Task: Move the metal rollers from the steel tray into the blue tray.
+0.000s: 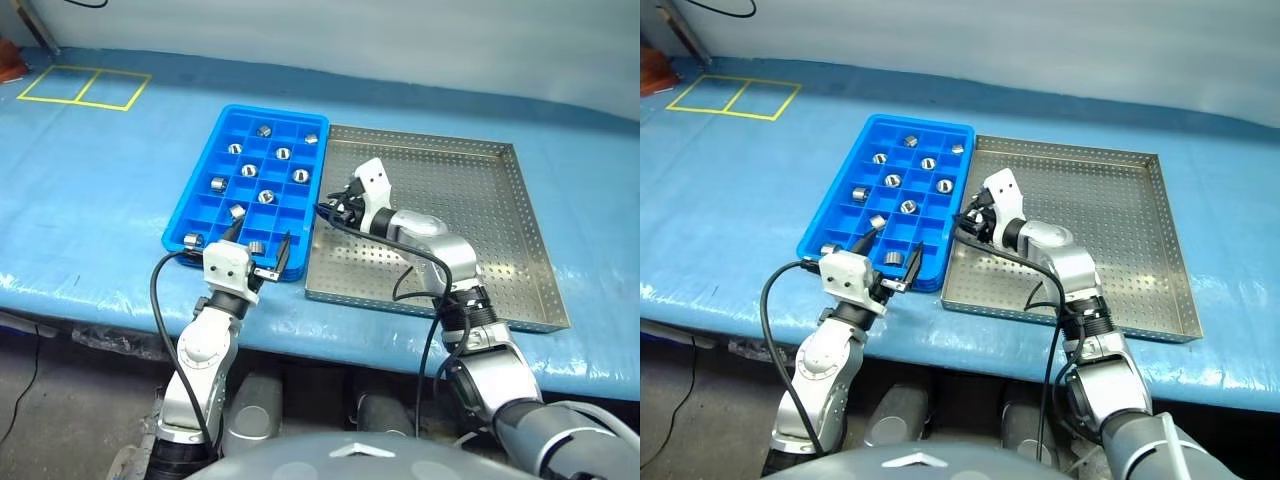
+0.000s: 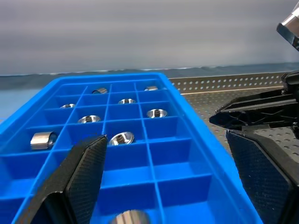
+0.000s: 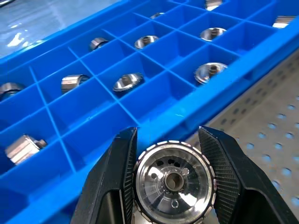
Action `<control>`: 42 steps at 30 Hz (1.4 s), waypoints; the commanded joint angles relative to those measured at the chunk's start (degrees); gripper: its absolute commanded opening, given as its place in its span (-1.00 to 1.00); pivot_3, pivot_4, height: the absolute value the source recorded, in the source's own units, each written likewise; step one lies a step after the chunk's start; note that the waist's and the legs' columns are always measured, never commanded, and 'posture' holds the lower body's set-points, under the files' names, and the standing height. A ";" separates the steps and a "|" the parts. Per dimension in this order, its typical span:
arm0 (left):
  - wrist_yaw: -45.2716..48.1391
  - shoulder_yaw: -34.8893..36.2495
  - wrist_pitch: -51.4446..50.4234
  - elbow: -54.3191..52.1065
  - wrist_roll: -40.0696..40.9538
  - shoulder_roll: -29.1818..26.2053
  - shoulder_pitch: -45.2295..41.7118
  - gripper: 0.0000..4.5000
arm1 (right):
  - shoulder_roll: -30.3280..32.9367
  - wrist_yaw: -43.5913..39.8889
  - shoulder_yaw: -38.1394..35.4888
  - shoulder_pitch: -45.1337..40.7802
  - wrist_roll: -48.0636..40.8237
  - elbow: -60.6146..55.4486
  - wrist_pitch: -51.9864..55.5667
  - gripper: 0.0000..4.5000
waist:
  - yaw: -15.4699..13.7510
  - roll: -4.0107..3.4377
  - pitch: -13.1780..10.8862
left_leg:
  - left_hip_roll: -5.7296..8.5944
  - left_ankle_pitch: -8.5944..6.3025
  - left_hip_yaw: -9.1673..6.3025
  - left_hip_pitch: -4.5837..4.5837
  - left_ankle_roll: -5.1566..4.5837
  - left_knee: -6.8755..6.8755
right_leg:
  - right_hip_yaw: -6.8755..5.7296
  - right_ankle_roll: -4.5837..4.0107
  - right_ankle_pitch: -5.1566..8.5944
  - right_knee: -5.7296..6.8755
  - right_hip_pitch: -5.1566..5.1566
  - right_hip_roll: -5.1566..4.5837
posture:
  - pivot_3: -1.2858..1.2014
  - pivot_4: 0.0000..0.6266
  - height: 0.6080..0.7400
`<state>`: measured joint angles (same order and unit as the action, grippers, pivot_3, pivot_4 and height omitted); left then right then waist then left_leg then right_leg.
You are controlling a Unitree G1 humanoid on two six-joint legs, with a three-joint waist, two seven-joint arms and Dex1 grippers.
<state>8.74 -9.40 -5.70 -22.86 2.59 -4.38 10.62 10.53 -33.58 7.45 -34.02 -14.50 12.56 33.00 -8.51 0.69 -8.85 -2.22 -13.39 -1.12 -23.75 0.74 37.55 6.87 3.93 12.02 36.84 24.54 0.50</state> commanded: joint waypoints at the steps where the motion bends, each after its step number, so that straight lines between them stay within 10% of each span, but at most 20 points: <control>1: -0.37 -0.76 0.48 -3.12 -0.70 0.25 0.00 1.00 | -1.14 -1.20 -0.19 -2.41 -0.29 -0.14 -2.75 -0.23 | -0.65 0.00 0.00 | -0.01 0.01 -0.01 0.00 0.02 0.00 | -0.01 0.00 0.00 0.00 0.01 0.01 | 0.40 -0.52 1.00; 25: -0.15 -0.90 -0.19 -2.49 -0.68 -0.19 -0.59 1.00 | -3.02 -1.97 4.47 -2.03 5.91 3.94 -4.91 -0.23 | -3.20 -0.01 0.01 | -0.05 0.01 0.06 -0.01 0.06 -0.02 | -0.04 -0.03 0.03 0.00 0.07 0.02 | 0.39 -0.52 1.00; 32: 0.32 -1.01 -0.32 -2.02 -0.67 -0.29 -1.71 1.00 | -2.73 -0.41 3.78 -2.14 7.19 4.77 -6.20 0.92 | -3.44 -0.01 0.02 | -0.05 0.01 0.05 -0.02 0.07 -0.04 | -0.05 -0.04 0.05 -0.01 0.08 0.01 | 0.37 -0.52 1.00; 42: 4.27 -2.17 -0.88 1.94 1.27 -0.48 -7.37 1.00 | -1.23 4.15 -5.24 2.63 2.91 -3.84 -8.00 0.99 | -2.10 -0.01 0.01 | -0.03 0.02 0.06 -0.16 0.10 -0.03 | -0.05 -0.03 0.04 -0.12 0.15 -0.01 | 0.22 -0.52 1.00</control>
<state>11.88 -10.88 -6.87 -21.27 3.00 -4.78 4.42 8.68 -29.82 4.09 -31.71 -10.43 13.24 25.54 -10.61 0.67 -8.84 -2.26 -13.37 -1.05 -23.92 0.85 37.52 6.83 3.91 12.05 36.71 24.69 0.48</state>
